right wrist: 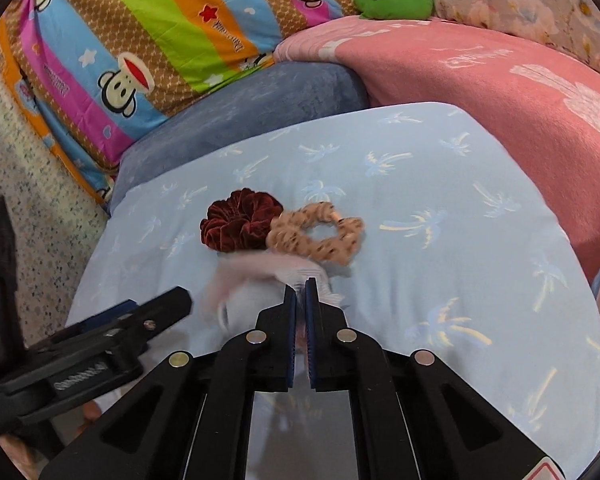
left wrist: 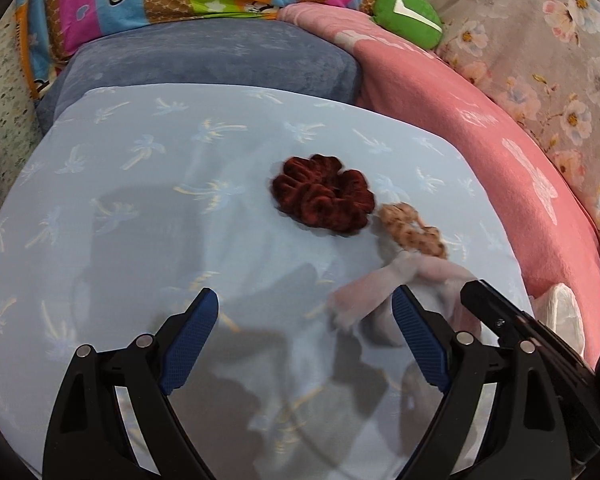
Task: Organize soft objects
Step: 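Grasp the grey sock with the left tool while the right tool grasps the pink cloth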
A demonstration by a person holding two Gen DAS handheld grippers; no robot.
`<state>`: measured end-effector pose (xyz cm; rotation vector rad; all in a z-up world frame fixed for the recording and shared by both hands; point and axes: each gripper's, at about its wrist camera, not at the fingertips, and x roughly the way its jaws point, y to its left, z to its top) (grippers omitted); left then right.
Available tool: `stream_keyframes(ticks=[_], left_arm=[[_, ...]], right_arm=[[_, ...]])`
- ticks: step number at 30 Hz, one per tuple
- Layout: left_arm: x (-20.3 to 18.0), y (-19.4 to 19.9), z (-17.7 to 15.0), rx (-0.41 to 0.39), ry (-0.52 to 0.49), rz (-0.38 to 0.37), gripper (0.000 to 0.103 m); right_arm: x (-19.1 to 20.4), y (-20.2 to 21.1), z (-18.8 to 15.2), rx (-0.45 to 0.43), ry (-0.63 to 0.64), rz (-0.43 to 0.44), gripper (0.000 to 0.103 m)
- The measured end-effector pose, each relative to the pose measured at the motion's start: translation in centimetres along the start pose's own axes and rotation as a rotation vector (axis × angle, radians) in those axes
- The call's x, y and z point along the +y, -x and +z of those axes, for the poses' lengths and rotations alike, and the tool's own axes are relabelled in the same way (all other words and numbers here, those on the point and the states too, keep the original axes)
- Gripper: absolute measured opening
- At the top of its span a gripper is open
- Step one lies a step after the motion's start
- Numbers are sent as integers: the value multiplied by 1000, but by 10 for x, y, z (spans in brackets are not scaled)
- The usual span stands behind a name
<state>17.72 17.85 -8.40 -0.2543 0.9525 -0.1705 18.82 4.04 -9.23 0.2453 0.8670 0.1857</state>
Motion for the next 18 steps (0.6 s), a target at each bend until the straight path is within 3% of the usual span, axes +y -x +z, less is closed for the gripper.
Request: stream_keyframes(ticks=[6, 15, 18], left_arm=[[-23, -5, -12, 29, -23, -65, 85], [-39, -22, -14, 58, -23, -53, 84], [-41, -30, -14, 81, -15, -69, 68]], right_arm=[[-12, 25, 2, -42, -43, 18, 4], [-34, 54, 4, -99, -86, 5, 4], [-40, 62, 3, -103, -90, -1, 4]])
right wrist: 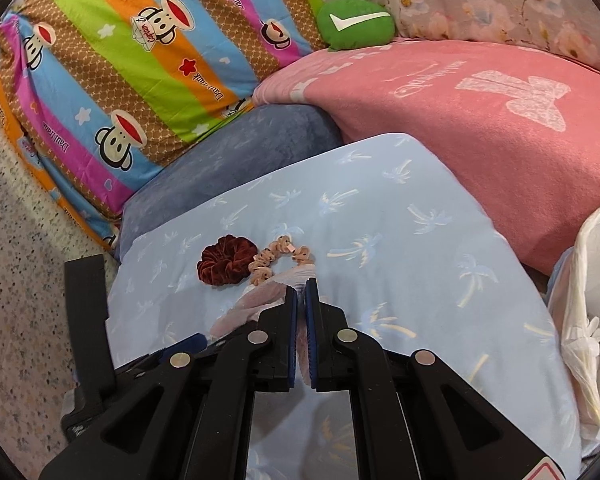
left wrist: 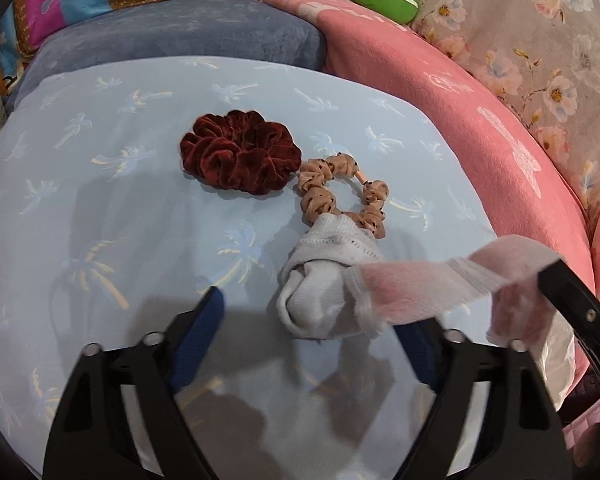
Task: Organize soft objects
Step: 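Grasp the grey sock with the left tool while the right tool grasps the pink cloth, then carry the sock and pink cloth over the white bin and open both tools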
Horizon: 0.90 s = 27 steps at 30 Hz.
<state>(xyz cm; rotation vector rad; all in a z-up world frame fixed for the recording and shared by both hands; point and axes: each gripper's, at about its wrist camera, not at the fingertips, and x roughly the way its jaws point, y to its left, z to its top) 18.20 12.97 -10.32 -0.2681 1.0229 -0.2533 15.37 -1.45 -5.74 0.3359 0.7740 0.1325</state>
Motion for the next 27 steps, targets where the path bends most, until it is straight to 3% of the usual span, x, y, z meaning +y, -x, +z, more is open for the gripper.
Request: stream_keyframes(ticks=[4, 7, 16, 27], left_arm=[[-6, -5, -1, 37, 8, -53, 38], [-13, 1, -3, 31, -12, -53, 26], [-34, 37, -6, -33, -38, -56, 23], [-94, 80, -8, -117, -152, -74, 24]], right_arm=[[-7, 10, 0, -9, -8, -5, 4], [-12, 20, 1, -26, -18, -7, 4], [-27, 62, 10, -95, -32, -13, 4], [-44, 132, 20, -205, -39, -27, 4]])
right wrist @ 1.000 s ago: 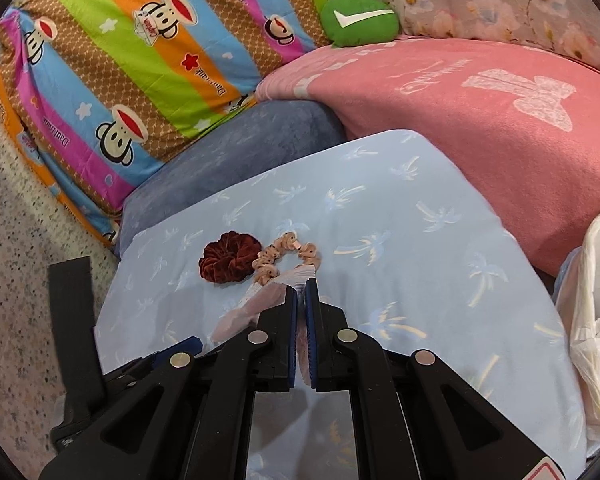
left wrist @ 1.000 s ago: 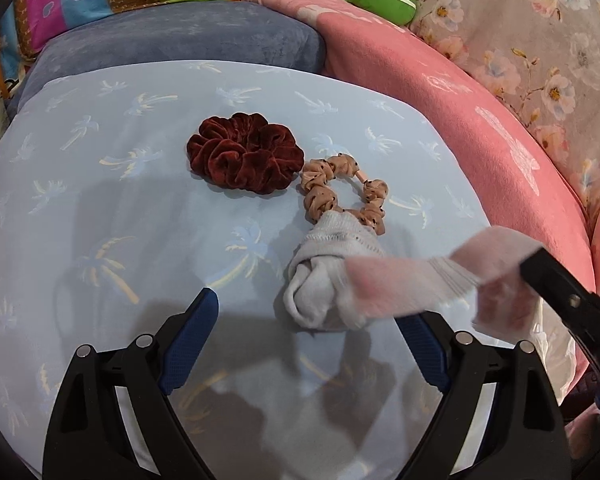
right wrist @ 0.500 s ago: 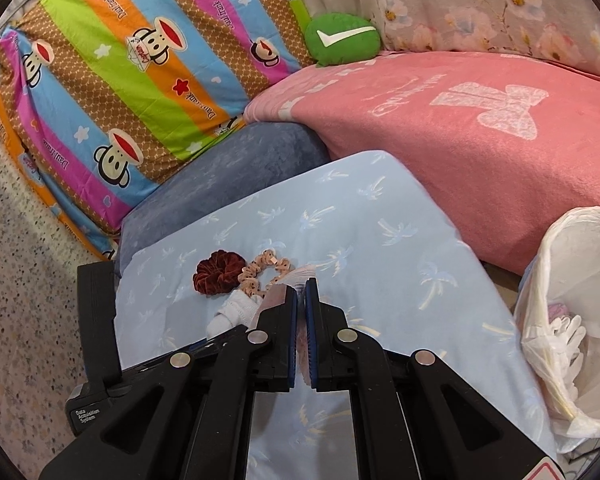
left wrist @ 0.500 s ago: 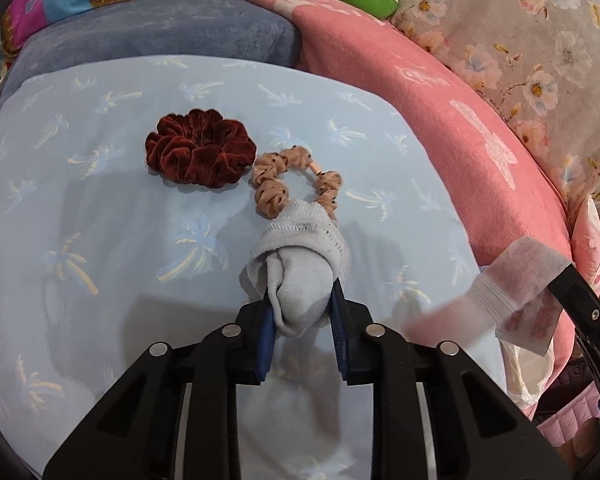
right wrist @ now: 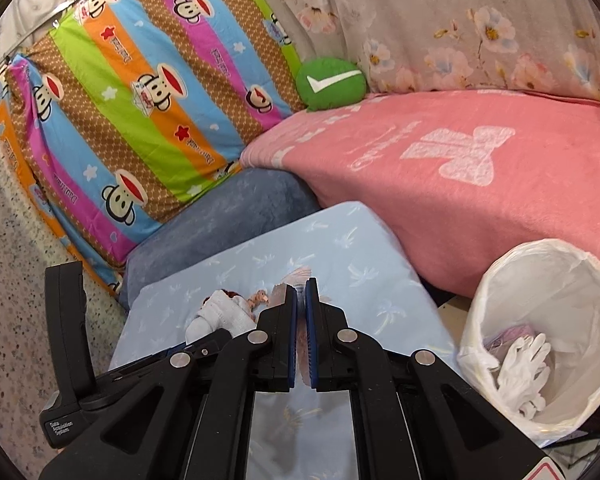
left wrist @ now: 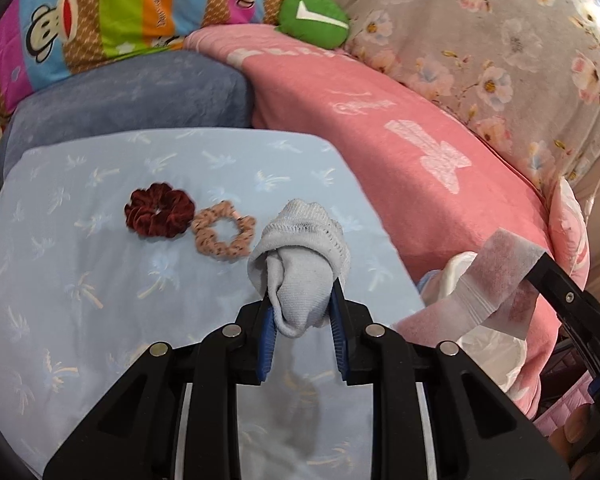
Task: Organize soft objects
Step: 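Carry the sock and pink cloth over the white bin and open both tools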
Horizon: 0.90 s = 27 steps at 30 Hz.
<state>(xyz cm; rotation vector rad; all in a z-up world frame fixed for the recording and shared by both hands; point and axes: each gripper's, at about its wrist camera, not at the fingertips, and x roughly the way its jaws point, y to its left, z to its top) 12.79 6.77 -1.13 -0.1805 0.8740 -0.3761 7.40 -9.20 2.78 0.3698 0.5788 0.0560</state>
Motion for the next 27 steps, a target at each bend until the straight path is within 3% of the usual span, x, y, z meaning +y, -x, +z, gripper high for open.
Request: stream_keyframes(ticks=[15, 27], left_arm=[[-100, 24, 1, -61, -183, -73, 24], [-159, 19, -3, -54, -299, -129, 24]], right_arm=[[-53, 85, 25, -139, -45, -53, 5], [-98, 115, 39, -180, -79, -118, 5]])
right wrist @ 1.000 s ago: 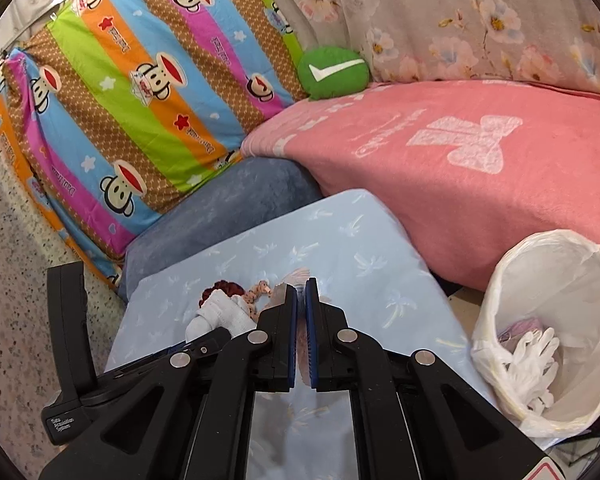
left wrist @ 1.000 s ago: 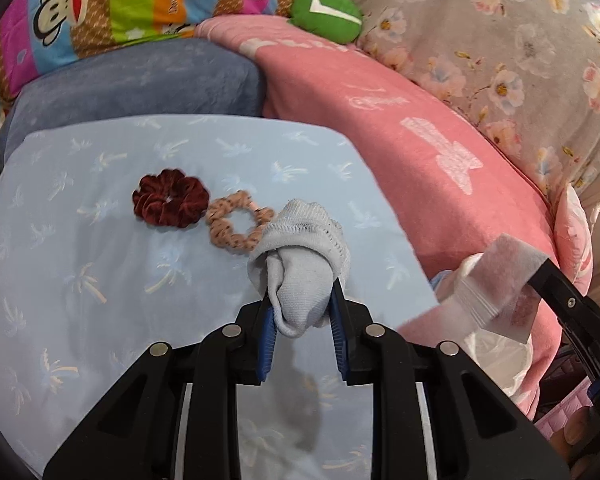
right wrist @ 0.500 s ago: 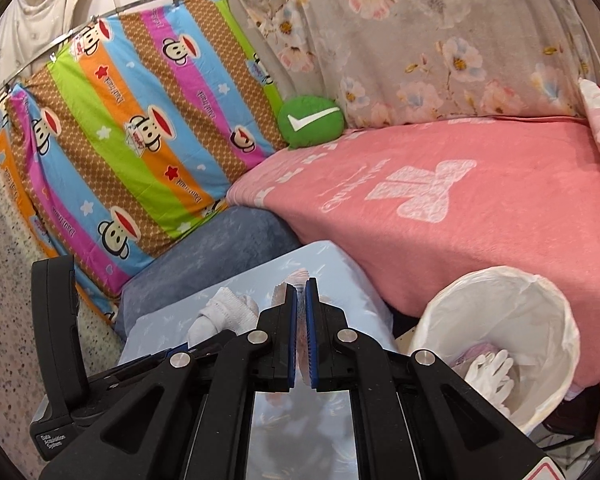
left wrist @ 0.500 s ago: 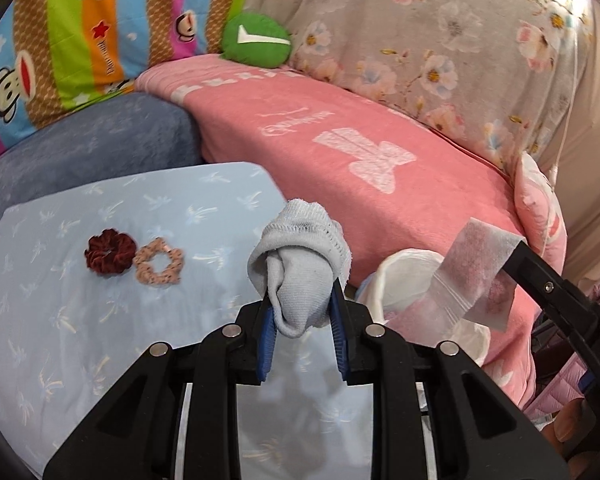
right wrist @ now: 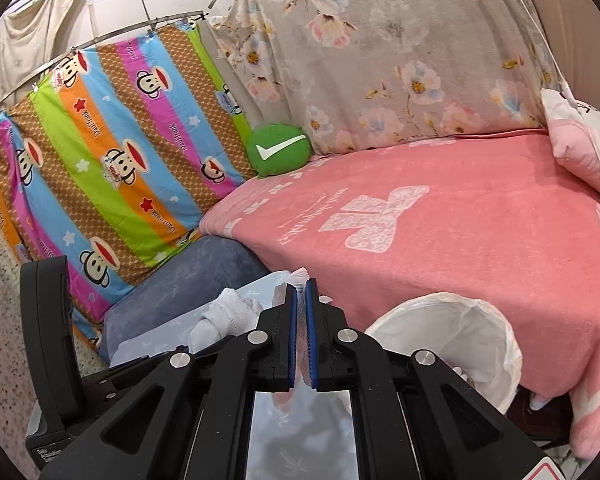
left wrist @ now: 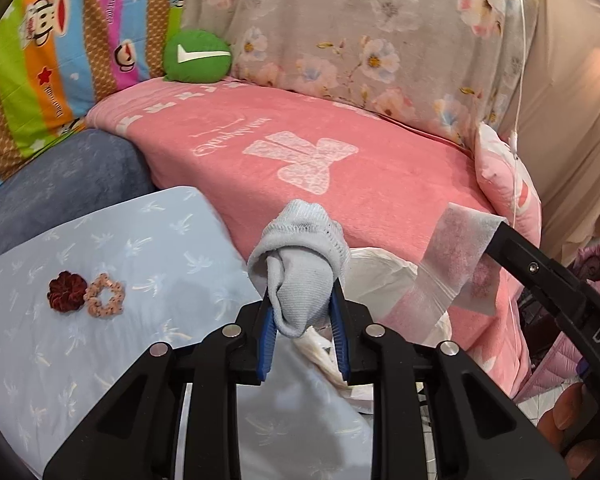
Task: Organize soft objects
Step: 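Carry the sock and pink cloth over the white bin and open both tools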
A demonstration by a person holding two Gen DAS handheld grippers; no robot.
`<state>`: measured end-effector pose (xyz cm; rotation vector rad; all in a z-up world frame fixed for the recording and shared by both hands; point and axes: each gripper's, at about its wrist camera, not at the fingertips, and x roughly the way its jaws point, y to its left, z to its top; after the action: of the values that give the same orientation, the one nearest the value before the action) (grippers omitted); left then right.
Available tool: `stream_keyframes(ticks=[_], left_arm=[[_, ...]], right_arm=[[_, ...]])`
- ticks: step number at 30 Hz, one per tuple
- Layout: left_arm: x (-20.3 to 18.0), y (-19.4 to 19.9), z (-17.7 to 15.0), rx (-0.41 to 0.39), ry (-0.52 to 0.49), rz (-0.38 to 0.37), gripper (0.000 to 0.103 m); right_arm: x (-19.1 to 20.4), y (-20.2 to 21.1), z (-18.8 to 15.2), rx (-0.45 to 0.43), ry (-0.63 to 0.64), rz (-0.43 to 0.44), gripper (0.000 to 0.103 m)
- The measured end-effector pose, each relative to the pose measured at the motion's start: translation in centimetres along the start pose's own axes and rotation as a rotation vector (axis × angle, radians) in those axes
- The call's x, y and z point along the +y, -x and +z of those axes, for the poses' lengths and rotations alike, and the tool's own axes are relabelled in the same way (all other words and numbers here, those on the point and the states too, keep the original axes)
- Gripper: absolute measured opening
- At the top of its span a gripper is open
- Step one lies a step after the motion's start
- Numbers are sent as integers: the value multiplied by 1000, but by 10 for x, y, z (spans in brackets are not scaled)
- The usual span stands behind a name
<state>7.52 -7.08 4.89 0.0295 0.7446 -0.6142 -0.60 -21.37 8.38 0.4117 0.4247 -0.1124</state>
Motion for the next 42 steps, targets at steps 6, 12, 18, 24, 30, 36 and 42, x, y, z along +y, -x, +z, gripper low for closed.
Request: stream_keyframes(ticks=[6, 12, 18, 24, 30, 36, 42], left_arm=[[-24, -13, 4, 17, -44, -30, 24], [-43, -28, 9, 40, -83, -60, 25], [-55, -44, 14, 67, -98, -98, 26], [-58, -55, 19, 77, -92, -98, 56], [-48, -56, 20, 62, -57, -79, 64], [-36, -55, 17, 68, -24, -65, 64], [-26, -54, 11, 78, -5, -52, 64]], right_arm=[[-22, 3, 5, -6, -12, -32, 5], [-43, 1, 7, -1, -35, -67, 5], [-65, -8, 9, 21, -60, -100, 8], [-80, -20, 8, 38, -81, -130, 10], [-89, -32, 3, 55, -107, -156, 13], [-91, -49, -12, 112, -94, -185, 18], [-93, -66, -35, 187, -85, -219, 28]])
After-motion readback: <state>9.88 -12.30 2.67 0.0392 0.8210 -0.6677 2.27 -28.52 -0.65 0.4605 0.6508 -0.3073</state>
